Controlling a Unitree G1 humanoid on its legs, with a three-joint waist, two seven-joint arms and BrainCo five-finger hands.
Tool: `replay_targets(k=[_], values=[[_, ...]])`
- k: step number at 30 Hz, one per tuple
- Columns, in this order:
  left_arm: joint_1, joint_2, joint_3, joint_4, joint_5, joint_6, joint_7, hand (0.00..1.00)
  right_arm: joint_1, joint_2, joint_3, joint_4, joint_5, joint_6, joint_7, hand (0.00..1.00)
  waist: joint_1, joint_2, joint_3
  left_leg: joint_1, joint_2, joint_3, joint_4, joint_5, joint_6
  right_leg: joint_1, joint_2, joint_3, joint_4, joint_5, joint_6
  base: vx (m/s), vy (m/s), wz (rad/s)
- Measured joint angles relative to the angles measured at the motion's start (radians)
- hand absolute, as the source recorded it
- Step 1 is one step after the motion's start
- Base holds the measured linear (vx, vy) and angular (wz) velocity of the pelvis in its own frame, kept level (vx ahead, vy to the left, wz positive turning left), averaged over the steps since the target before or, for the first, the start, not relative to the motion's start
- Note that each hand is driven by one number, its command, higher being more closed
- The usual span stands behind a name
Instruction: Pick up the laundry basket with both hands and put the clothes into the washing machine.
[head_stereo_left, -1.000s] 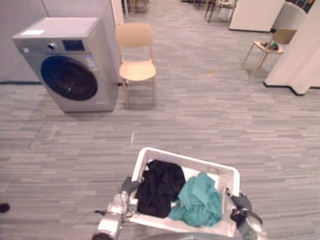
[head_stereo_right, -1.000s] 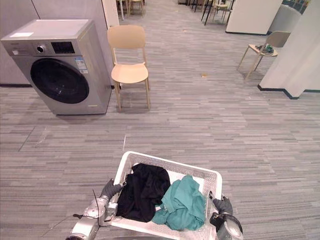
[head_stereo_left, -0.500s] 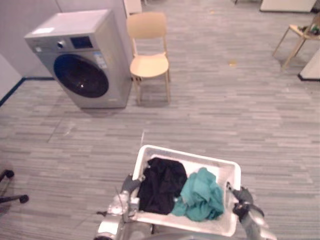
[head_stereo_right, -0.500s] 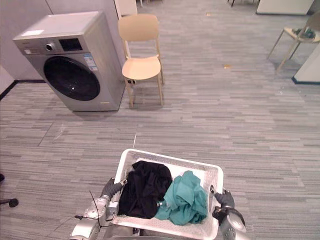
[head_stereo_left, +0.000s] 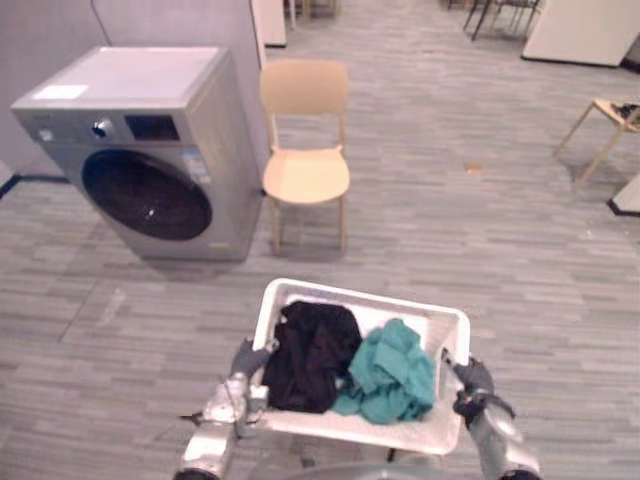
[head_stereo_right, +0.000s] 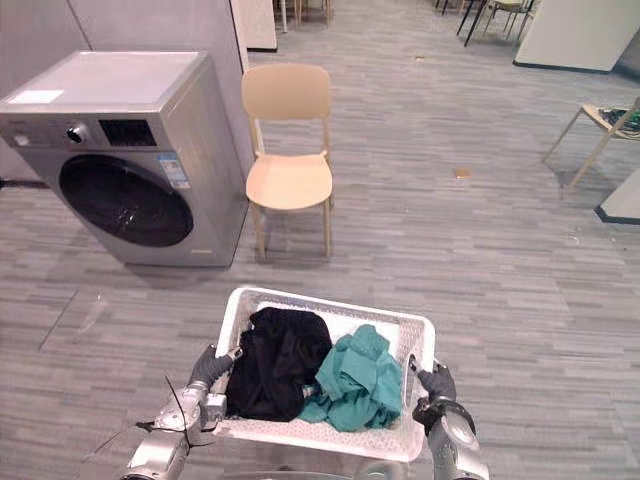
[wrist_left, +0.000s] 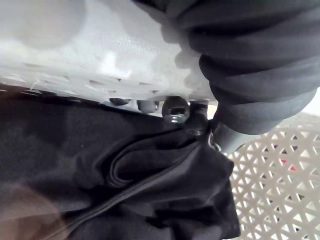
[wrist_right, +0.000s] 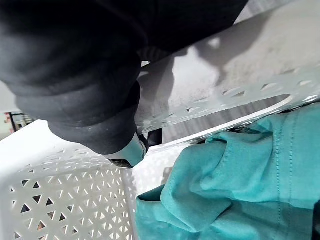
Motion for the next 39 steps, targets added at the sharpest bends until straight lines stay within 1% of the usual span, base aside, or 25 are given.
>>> replay_targets(k=[2,4,5,6,7,9,10,11,12,14,16,18,21,22,23,24,25,26,29,30,32,33,35,37,39], values=[[-0.008,0.007,0.003,-0.001,0.001,-0.002,-0.001,1.00,0.004,0.021,-0.015,-0.008,-0.001,0.004,0.000,1.00,0.006,0.000,-0.004,0.047,0.026,0.012,0.003,-0.086,-0.035,0.002,0.048,-0.024,-0.479,0.126,0.043,0.46,-0.162,0.17],[0.005,0.013,0.003,0.003,0.002,-0.002,-0.010,1.00,0.005,0.020,-0.011,-0.005,-0.003,0.008,0.000,1.00,-0.001,-0.026,-0.013,0.099,0.032,-0.002,0.000,-0.145,-0.065,-0.003,0.067,0.049,-0.548,0.242,0.065,0.38,-0.217,0.21],[0.009,0.003,0.004,0.003,0.002,0.001,-0.010,1.00,0.007,0.011,-0.011,-0.005,-0.004,0.014,-0.001,1.00,0.003,-0.024,-0.022,0.117,0.051,-0.010,0.002,-0.163,-0.075,0.003,0.088,0.069,-0.533,0.276,0.046,0.50,-0.283,0.27],[0.010,-0.014,-0.001,0.003,0.002,0.004,-0.014,1.00,0.015,-0.004,-0.016,-0.010,-0.004,0.022,-0.001,1.00,0.001,0.008,-0.036,0.130,0.093,-0.032,0.004,-0.182,-0.087,-0.004,0.128,0.075,-0.482,0.287,0.023,0.53,-0.272,0.36],[0.010,-0.032,-0.001,0.004,0.002,0.004,-0.014,1.00,0.013,-0.017,-0.019,-0.012,-0.004,0.021,-0.001,1.00,0.000,0.034,-0.047,0.122,0.121,-0.053,0.038,-0.178,-0.092,-0.011,0.147,0.049,-0.434,0.237,-0.018,0.53,-0.261,0.44],[0.012,-0.039,0.000,0.009,0.003,0.007,-0.012,1.00,0.017,-0.021,-0.021,-0.011,-0.004,0.025,0.000,1.00,-0.016,0.050,-0.052,0.044,0.167,-0.088,0.247,-0.149,-0.100,0.025,0.164,0.001,-0.401,0.173,-0.040,0.57,-0.319,0.47],[0.012,-0.040,0.002,0.009,0.003,0.012,-0.012,1.00,0.022,-0.020,-0.019,-0.013,-0.004,0.026,0.000,1.00,-0.021,0.059,-0.047,-0.015,0.188,-0.102,0.410,-0.102,-0.126,0.068,0.181,-0.024,-0.407,0.141,-0.043,0.62,-0.357,0.56],[0.019,-0.046,0.003,0.009,0.006,0.015,-0.013,1.00,0.040,-0.021,-0.019,-0.026,-0.003,0.027,-0.001,1.00,-0.021,0.082,-0.034,-0.123,0.242,-0.108,0.673,0.020,-0.146,0.160,0.225,-0.049,-0.449,0.116,-0.053,0.40,-0.203,0.37],[0.030,-0.050,0.003,0.009,0.006,0.015,-0.014,1.00,0.049,-0.022,-0.016,-0.033,-0.004,0.027,-0.001,1.00,-0.017,0.092,-0.028,-0.168,0.270,-0.108,0.801,0.052,-0.162,0.210,0.248,-0.059,-0.471,0.107,-0.063,0.49,-0.183,0.16],[0.065,-0.053,0.001,0.011,0.012,0.015,-0.019,1.00,0.079,-0.022,-0.009,-0.036,-0.004,0.025,-0.002,1.00,0.006,0.077,-0.018,-0.271,0.292,-0.049,1.011,0.042,-0.146,0.350,0.270,-0.055,-0.543,0.073,-0.082,0.47,-0.110,-0.01],[0.068,-0.052,-0.009,0.012,0.013,0.015,-0.019,1.00,0.083,-0.022,-0.014,-0.033,-0.003,0.024,-0.006,1.00,0.007,0.059,-0.020,-0.379,0.294,0.027,0.916,0.006,-0.096,0.438,0.265,-0.059,-0.636,0.071,-0.072,0.42,-0.101,0.09],[0.065,-0.051,-0.013,0.013,0.013,0.015,-0.018,1.00,0.060,-0.024,-0.015,0.000,0.000,0.022,-0.010,1.00,0.008,0.044,-0.019,-0.424,0.277,0.059,0.667,0.003,-0.093,0.465,0.244,-0.057,-0.667,0.083,-0.051,0.45,-0.001,-0.08],[0.058,-0.038,-0.030,0.041,0.012,0.016,-0.016,1.00,0.053,-0.025,-0.008,0.030,0.002,0.028,-0.022,1.00,0.011,0.017,-0.004,-0.413,0.234,0.054,0.158,0.054,-0.158,0.506,0.193,-0.033,-0.688,0.078,-0.035,0.48,0.161,-0.20],[0.055,-0.040,-0.036,0.050,0.012,0.018,-0.016,1.00,0.058,-0.028,-0.014,0.038,0.002,0.028,-0.022,1.00,0.009,0.021,-0.003,-0.402,0.228,0.027,-0.006,0.078,-0.198,0.534,0.186,-0.027,-0.697,0.063,0.004,0.41,0.233,-0.16],[0.046,-0.039,-0.052,0.057,0.013,0.025,-0.016,1.00,0.060,-0.031,-0.022,0.050,0.003,0.028,-0.023,1.00,0.008,0.033,-0.003,-0.395,0.244,0.025,-0.061,0.091,-0.185,0.573,0.183,-0.023,-0.703,0.030,0.058,0.43,0.271,-0.14],[0.038,-0.038,-0.056,0.072,0.013,0.025,-0.016,1.00,0.063,-0.035,-0.024,0.050,0.003,0.028,-0.024,1.00,0.008,0.043,-0.005,-0.391,0.255,0.040,-0.072,0.101,-0.171,0.596,0.183,-0.019,-0.704,0.015,0.081,0.45,0.366,-0.17],[0.021,-0.040,-0.059,0.104,0.012,0.028,-0.013,1.00,0.069,-0.033,-0.024,0.054,0.002,0.030,-0.030,1.00,0.009,0.038,-0.012,-0.382,0.262,0.074,-0.037,0.224,-0.139,0.627,0.158,-0.008,-0.701,-0.019,0.119,0.49,0.465,-0.35],[0.017,-0.025,-0.063,0.101,0.012,0.032,-0.008,1.00,0.071,-0.016,-0.025,0.053,0.003,0.037,-0.031,1.00,0.011,-0.002,-0.056,-0.431,0.224,0.123,0.062,0.276,-0.127,0.613,0.091,0.007,-0.683,-0.056,0.167,0.48,0.465,-0.33],[-0.016,-0.011,-0.071,0.099,0.012,0.033,-0.004,1.00,0.060,0.000,-0.034,0.058,0.009,0.023,-0.039,1.00,0.007,-0.059,-0.080,-0.481,0.157,0.179,0.156,0.196,-0.075,0.569,-0.017,0.034,-0.641,-0.033,0.195,0.36,0.328,-0.20],[-0.025,-0.009,-0.075,0.097,0.012,0.033,-0.001,1.00,0.046,-0.002,-0.038,0.065,0.009,0.025,-0.040,1.00,0.008,-0.054,-0.082,-0.475,0.139,0.207,0.171,0.168,-0.052,0.523,-0.054,0.060,-0.562,0.017,0.194,0.41,0.420,-0.39],[-0.026,0.002,-0.081,0.089,0.012,0.034,0.001,1.00,0.046,0.008,-0.044,0.068,0.010,0.023,-0.040,1.00,0.005,-0.047,-0.080,-0.418,0.109,0.235,0.149,0.124,-0.027,0.432,-0.105,0.091,-0.362,0.115,0.146,0.43,0.477,-0.28],[-0.026,0.016,-0.088,0.088,0.012,0.035,0.002,1.00,0.060,0.015,-0.046,0.068,0.010,0.022,-0.040,1.00,0.004,-0.040,-0.074,-0.340,0.086,0.250,0.099,0.106,-0.019,0.340,-0.139,0.105,-0.150,0.190,0.060,0.43,0.443,-0.17],[-0.032,0.021,-0.086,0.068,0.002,0.032,0.007,1.00,0.055,0.012,-0.038,0.039,0.010,0.017,-0.038,1.00,0.003,-0.027,-0.067,-0.244,0.061,0.250,0.031,0.107,-0.011,0.235,-0.146,0.074,0.096,0.138,0.029,0.34,0.302,-0.03],[-0.037,0.024,-0.084,0.050,0.002,0.033,0.006,1.00,0.055,0.014,-0.038,0.032,0.016,0.009,-0.038,1.00,0.002,-0.020,-0.060,-0.180,0.036,0.243,-0.028,0.105,-0.015,0.185,-0.142,0.024,0.153,0.085,0.019,0.27,0.181,0.10],[-0.052,0.031,-0.083,0.043,0.002,0.032,0.005,1.00,0.054,0.015,-0.039,-0.001,0.020,0.006,-0.039,1.00,-0.004,-0.018,-0.058,-0.133,0.020,0.243,-0.073,0.106,-0.014,0.114,-0.105,-0.017,0.083,0.020,0.050,0.25,0.085,0.13]])
